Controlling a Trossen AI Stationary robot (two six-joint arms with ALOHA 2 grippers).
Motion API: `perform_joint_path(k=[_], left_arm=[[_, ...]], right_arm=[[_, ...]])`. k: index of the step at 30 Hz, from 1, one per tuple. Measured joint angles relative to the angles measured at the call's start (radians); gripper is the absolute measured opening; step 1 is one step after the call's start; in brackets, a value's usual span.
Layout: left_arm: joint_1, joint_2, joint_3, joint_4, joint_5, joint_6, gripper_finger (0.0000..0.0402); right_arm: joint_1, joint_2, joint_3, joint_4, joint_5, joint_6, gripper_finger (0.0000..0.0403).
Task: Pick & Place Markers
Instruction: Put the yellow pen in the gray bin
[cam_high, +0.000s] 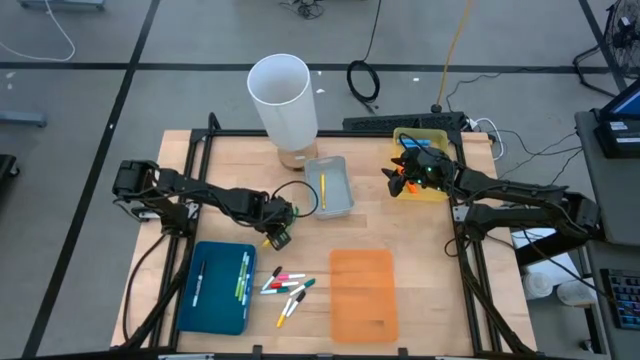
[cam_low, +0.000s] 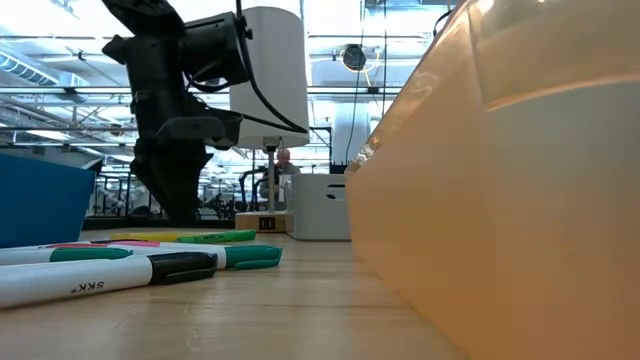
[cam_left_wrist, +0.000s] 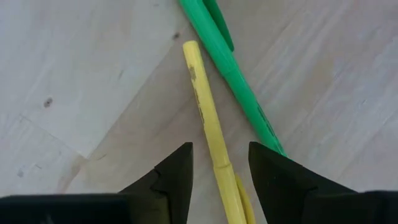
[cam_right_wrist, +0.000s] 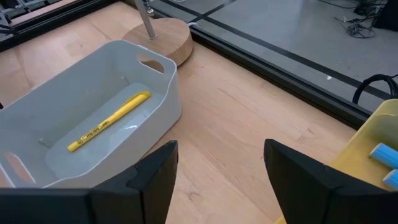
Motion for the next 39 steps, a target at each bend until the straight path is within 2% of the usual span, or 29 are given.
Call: perform_joint_path(k=[13, 24, 30, 39], left_arm=[[-0.008, 0.0, 0.0, -0.001, -0.037, -0.017, 0.0188], [-0.005, 0.136, 0.008, 0.013, -0.033, -0.019, 0.0167], [-0.004, 0.127, 0.003, 0.005, -0.031, -0.024, 0.0132], [-0.003, 0.082, 0.0, -0.002, -0.019, -0.022, 0.0021]], right_arm=[[0.0, 0.0, 0.0, 0.0, 0.0, -0.003, 0.0226], [0.0, 0.0, 0.0, 0.001, 0.001, -0.003, 0.0226], [0.0, 0.0, 0.0, 0.002, 0.001, -0.003, 0.0226], [0.0, 0.0, 0.0, 0.001, 0.001, -0.003, 0.0226]])
